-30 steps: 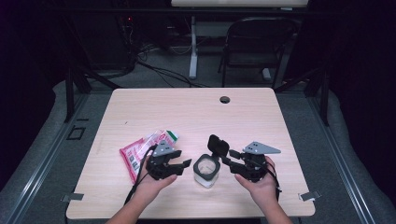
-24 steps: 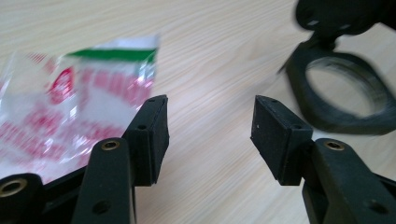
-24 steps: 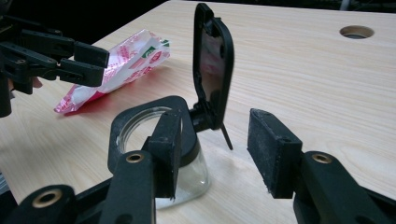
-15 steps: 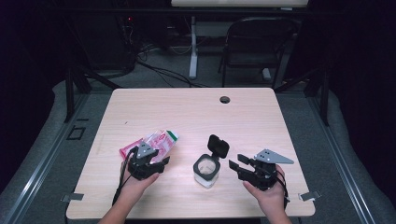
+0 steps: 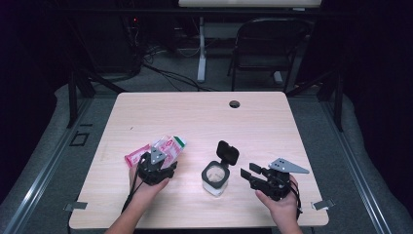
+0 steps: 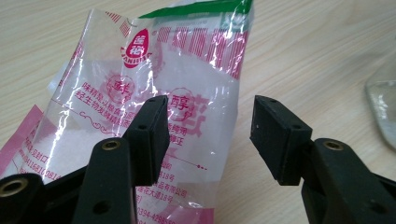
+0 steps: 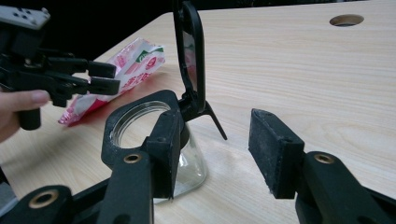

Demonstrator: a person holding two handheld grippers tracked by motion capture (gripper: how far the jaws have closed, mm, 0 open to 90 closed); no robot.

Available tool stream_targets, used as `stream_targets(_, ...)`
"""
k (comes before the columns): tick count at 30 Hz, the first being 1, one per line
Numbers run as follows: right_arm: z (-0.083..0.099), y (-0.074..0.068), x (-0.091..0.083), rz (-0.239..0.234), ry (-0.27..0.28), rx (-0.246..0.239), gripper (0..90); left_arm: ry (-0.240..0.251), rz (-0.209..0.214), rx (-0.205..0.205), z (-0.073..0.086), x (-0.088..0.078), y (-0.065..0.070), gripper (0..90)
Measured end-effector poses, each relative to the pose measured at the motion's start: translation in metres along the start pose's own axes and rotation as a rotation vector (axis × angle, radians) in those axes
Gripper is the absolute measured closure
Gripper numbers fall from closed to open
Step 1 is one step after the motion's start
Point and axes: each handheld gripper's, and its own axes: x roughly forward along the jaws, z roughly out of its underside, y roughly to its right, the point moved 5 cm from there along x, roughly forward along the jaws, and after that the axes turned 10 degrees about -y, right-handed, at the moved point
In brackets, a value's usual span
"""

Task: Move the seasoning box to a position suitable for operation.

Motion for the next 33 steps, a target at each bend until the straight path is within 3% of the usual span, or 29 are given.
stream_targets(6,0.001,0.002,-0.001,0.000,0.004,0.007,53.7,-0.011,-0.040,0.023,-0.002,0.007,0.001,48.6)
stream_targets(14,0.002,0.003,-0.001,0.004,-0.004,0.006,53.8,-0.014,-0.060,0.007,-0.009,0.016,0.002,45.4)
stream_targets(22,0.002,0.003,0.000,-0.003,0.006,0.010,53.8,-0.020,-0.136,0.000,-0.013,0.024,0.003,43.2)
stream_targets(25,0.003,0.002,0.000,-0.005,0.006,0.010,53.8,-0.014,-0.139,-0.026,-0.013,0.024,-0.001,46.7)
stream_targets(28,0.003,0.002,0.000,-0.004,-0.001,0.007,53.9,-0.002,-0.116,-0.060,-0.012,0.023,-0.006,50.7)
stream_targets(33,0.003,0.002,0.000,-0.004,-0.005,-0.002,54.0,0.017,-0.078,-0.083,-0.011,0.023,-0.009,56.6)
